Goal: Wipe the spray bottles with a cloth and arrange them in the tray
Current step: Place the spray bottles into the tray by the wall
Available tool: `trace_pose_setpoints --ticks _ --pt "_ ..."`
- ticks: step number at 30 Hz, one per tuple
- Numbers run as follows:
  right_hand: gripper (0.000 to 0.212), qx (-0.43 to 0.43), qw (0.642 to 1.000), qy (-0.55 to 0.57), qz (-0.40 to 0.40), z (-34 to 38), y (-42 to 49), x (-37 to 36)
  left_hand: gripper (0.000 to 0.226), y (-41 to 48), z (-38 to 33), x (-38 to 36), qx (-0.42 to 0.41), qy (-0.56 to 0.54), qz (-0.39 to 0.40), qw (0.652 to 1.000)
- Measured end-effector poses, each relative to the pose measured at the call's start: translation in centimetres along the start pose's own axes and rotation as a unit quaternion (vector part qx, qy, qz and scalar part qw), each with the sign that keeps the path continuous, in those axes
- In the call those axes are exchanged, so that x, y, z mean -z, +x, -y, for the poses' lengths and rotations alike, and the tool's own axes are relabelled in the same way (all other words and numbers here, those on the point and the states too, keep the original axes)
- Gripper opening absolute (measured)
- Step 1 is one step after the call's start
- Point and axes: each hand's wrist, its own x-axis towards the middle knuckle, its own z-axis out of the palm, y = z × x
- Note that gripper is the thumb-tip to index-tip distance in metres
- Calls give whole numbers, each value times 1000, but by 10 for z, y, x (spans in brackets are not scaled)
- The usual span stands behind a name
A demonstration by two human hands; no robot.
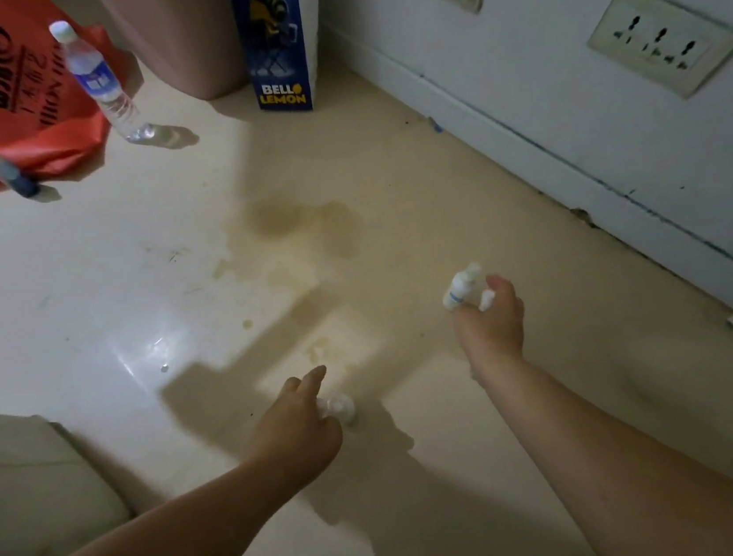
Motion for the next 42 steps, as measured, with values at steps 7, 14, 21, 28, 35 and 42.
trace_pose_setpoints --ticks 7,14,21,28,35,42 --pt "68 30 999 -2 17 23 28 -6 50 17 -5 -9 -53 80 -41 995" --pt "31 41 997 -61 6 11 37 8 30 23 -21 -8 -46 52 -63 996" --pt "9 76 997 15 24 48 -34 104 18 -14 -123 63 -67 25 -54 996" --pt "27 49 996 57 44 158 -140 266 17 -142 -272 151 -158 5 -37 987" --pt "14 -4 999 52 7 278 -246 447 8 -304 -415 257 -220 -27 4 975" --pt "14 -7 998 57 -13 373 -332 623 31 -451 -552 329 -315 5 67 947"
